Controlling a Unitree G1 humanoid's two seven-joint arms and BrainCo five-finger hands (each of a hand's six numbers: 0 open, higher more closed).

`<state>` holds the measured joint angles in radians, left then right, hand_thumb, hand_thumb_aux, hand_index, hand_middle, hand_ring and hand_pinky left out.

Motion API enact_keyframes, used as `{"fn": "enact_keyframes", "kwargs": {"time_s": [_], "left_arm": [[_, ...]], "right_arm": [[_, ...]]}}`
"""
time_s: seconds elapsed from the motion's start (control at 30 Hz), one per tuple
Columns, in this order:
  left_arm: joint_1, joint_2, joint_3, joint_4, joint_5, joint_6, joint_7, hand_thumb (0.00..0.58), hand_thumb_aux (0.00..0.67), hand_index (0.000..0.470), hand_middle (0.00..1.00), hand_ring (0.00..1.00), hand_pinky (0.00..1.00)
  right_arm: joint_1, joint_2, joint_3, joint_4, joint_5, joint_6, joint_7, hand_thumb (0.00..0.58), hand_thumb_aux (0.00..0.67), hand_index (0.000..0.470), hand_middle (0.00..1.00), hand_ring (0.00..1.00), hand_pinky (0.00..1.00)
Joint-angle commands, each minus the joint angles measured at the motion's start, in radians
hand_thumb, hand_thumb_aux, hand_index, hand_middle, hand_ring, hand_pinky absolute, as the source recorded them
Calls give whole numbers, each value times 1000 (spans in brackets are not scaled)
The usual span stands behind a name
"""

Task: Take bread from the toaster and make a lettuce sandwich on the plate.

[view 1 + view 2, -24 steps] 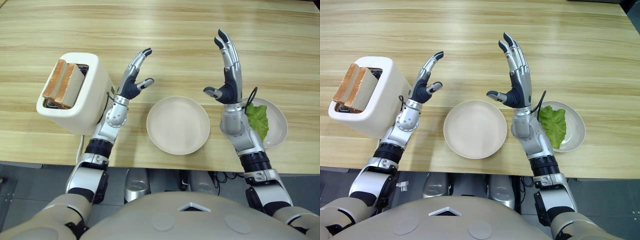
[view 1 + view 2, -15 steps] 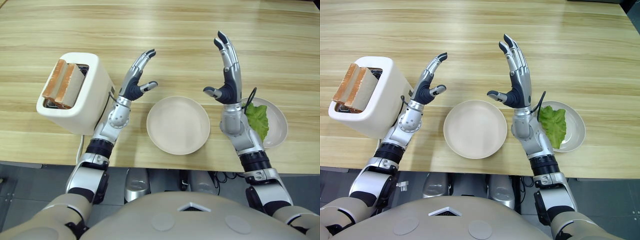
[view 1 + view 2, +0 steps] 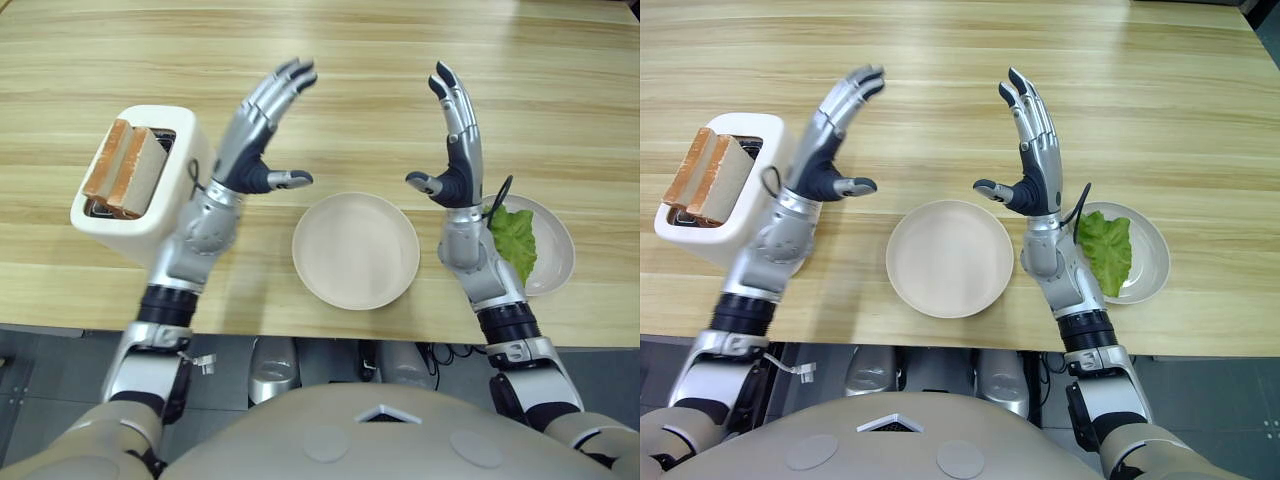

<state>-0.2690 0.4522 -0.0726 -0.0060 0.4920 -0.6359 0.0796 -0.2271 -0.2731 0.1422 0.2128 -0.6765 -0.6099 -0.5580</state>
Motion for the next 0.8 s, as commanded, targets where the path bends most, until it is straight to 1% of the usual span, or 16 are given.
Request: {"fn": "enact_keyframes", "kwargs": {"time_s": [0.03,0.1,0.2,0.27,0.37,0.47,0.57,0.7,0.8], "left_arm": [[10,152,106,-154,-68,159,-196,0,0,0,0,0,0],[17,253,188,-132,-97,209,-250,0,0,0,0,0,0],[70,384,312,-23,-143,260,-301,0,0,0,0,0,0],[131,447,374,26,-141,269,-319,0,0,0,0,0,0],[193,510,422,86,-133,278,-331,0,0,0,0,0,0],[229,531,438,139,-191,294,-379,0,0,0,0,0,0],[235,547,429,188,-168,295,-373,0,0,0,0,0,0],[207,511,350,292,-129,270,-336,0,0,0,0,0,0],[199,500,315,382,-110,246,-297,0,0,0,0,0,0]], "right_arm": [[14,5,-4,-21,-16,23,-9,0,0,0,0,0,0],[22,7,-9,-39,-21,34,-13,0,0,0,0,0,0],[21,7,-9,-46,-26,42,-19,0,0,0,0,0,0],[15,4,-12,-41,-21,45,-22,0,0,0,0,0,0],[17,-6,-22,-32,-12,44,-29,0,0,0,0,0,0],[22,-14,-23,-22,-16,43,-38,0,0,0,0,0,0],[22,-25,-22,-15,-23,44,-46,0,0,0,0,0,0],[25,-41,-26,-10,-39,53,-65,0,0,0,0,0,0],[23,-49,-27,-2,-33,49,-70,0,0,0,0,0,0]]}}
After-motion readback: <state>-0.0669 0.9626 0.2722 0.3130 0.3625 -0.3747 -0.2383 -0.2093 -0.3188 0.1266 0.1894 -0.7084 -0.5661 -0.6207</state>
